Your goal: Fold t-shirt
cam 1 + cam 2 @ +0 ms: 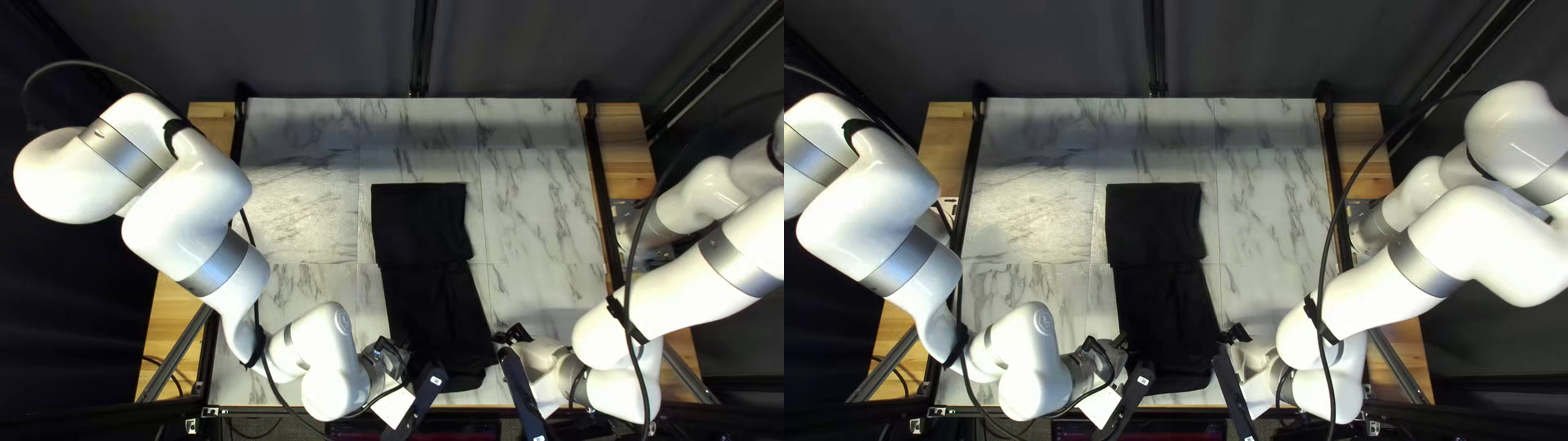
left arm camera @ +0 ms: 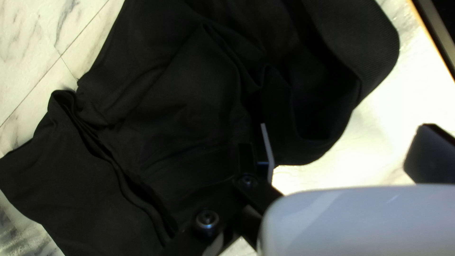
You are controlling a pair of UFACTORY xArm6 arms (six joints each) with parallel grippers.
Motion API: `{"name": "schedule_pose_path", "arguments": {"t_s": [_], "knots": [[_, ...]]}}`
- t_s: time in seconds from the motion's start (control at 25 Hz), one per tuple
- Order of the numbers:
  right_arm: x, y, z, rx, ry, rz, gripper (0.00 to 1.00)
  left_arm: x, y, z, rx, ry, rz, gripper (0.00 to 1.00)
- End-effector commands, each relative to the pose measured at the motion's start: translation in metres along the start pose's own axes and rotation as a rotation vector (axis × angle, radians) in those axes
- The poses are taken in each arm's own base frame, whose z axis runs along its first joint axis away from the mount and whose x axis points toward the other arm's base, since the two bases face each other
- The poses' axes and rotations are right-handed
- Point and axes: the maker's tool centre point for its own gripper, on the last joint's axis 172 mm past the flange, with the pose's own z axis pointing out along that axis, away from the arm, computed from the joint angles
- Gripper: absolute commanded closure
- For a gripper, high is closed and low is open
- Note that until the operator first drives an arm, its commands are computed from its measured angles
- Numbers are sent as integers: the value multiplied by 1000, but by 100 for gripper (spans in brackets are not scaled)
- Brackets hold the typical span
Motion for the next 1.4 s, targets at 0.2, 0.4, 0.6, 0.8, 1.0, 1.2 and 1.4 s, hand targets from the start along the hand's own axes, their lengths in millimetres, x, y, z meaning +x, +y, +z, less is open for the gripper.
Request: {"name": "schedule_pose_path", "arguments": {"t_s": [0.2,0.4,0.6,0.8,1.0,1.2,1.4], "knots": [[-1,-4,6,0,6,2,0,0,-5,5,-7,8,-2,14],[-1,-3,7,-2,9,2,100,-2,-6,8,-8,13,-7,100],[-1,-1,13,0,10,3,100,-3,-7,10,-8,13,-8,100],[-1,1,14,-3,13,6,100,-2,-7,10,-6,13,-7,100],[2,5,5,-15,13,3,100,-2,-9,8,0,12,-6,100],[5,12,-3,-29,17,-2,100,-8,-16,3,12,2,-11,100],[6,34,-14,-44,18,-5,100,-36,-35,-7,34,-24,-37,100]]}}
